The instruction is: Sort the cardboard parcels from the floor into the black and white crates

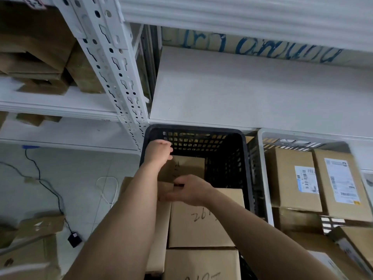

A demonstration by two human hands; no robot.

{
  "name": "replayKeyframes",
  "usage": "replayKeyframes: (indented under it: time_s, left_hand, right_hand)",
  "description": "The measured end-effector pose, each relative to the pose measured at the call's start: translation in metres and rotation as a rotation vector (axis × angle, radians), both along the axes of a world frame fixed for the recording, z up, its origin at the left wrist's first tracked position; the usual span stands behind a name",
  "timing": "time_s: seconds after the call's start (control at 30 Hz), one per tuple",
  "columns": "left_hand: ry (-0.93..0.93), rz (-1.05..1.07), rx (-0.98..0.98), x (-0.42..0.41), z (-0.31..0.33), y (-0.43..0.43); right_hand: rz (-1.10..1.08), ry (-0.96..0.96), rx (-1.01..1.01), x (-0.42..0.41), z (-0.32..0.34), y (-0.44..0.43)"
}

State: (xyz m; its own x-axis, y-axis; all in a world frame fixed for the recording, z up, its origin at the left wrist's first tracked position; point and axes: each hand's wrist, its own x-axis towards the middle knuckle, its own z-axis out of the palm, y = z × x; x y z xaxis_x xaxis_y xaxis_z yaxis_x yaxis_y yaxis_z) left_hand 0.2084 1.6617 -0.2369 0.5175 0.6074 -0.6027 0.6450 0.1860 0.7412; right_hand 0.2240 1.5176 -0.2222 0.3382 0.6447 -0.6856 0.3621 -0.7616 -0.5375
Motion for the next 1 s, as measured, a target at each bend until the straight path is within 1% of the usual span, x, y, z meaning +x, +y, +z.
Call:
replayKeyframes:
  time_s: [0.07,0.1,0.17,0.23,0.27,0.3,0.33,0.43,0.47,0.53,0.6,0.67,0.73,0.8,0.83,0.9,1.0]
  left_hand:
    - [-0.037,0.018,0.005,-0.002,0.003,0.004]
    - [-0.044,0.014,0.039,-0.005,0.007,0.007]
    - [-0.023,-0.041,0.168,-0.017,0.015,0.017]
    - [0.073,-0.182,0.333,-0.035,0.025,0.025]
    - [0.14,-0.255,0.38,-0.046,0.031,0.027]
    - [0.214,-0.309,0.387,-0.058,0.036,0.028]
    - [0.282,-0.34,0.349,-0.07,0.041,0.029]
    - [0.449,-0.436,0.117,-0.109,0.05,0.027]
    - [0.475,-0.476,0.036,-0.121,0.049,0.025]
    - [0.437,-0.477,-0.081,-0.139,0.044,0.02]
    - [0.372,-0.435,-0.092,-0.147,0.041,0.016]
    - [0.352,-0.415,-0.078,-0.148,0.04,0.015]
    - [0.364,-0.404,-0.081,-0.148,0.04,0.016]
    - [0.366,-0.393,-0.084,-0.148,0.039,0.016]
    - [0.36,-0.388,-0.083,-0.149,0.036,0.017]
    - [0.349,-0.382,-0.093,-0.15,0.036,0.016]
    - [0.362,-0.369,-0.097,-0.149,0.032,0.015]
  right_hand:
    - [-0.046,0.009,-0.003,0.003,0.0,-0.003]
    - [-0.06,0.019,-0.011,0.005,-0.001,-0.005]
    - [-0.088,0.032,-0.021,0.006,-0.002,-0.007]
    - [-0.108,0.028,-0.022,0.005,-0.001,-0.006]
    - [-0.116,0.034,-0.017,0.004,-0.001,-0.006]
    - [-0.12,0.044,-0.008,0.004,-0.001,-0.007]
    - [-0.119,0.049,0.003,0.003,0.0,-0.007]
    - [-0.135,0.03,0.02,0.001,0.0,-0.01]
    - [-0.136,0.002,0.022,-0.001,0.0,-0.01]
    - [-0.168,-0.058,0.041,-0.004,-0.001,-0.012]
    - [-0.2,-0.134,0.099,-0.003,-0.001,-0.019]
    - [-0.138,-0.241,0.101,-0.001,0.001,-0.033]
    - [-0.038,-0.317,0.018,0.003,0.001,-0.05]
    - [-0.006,-0.362,-0.098,0.006,-0.001,-0.066]
    - [-0.032,-0.381,-0.159,0.007,-0.002,-0.071]
    - [-0.151,-0.406,-0.252,0.006,-0.001,-0.079]
    - [-0.354,-0.348,-0.291,0.004,0.003,-0.087]
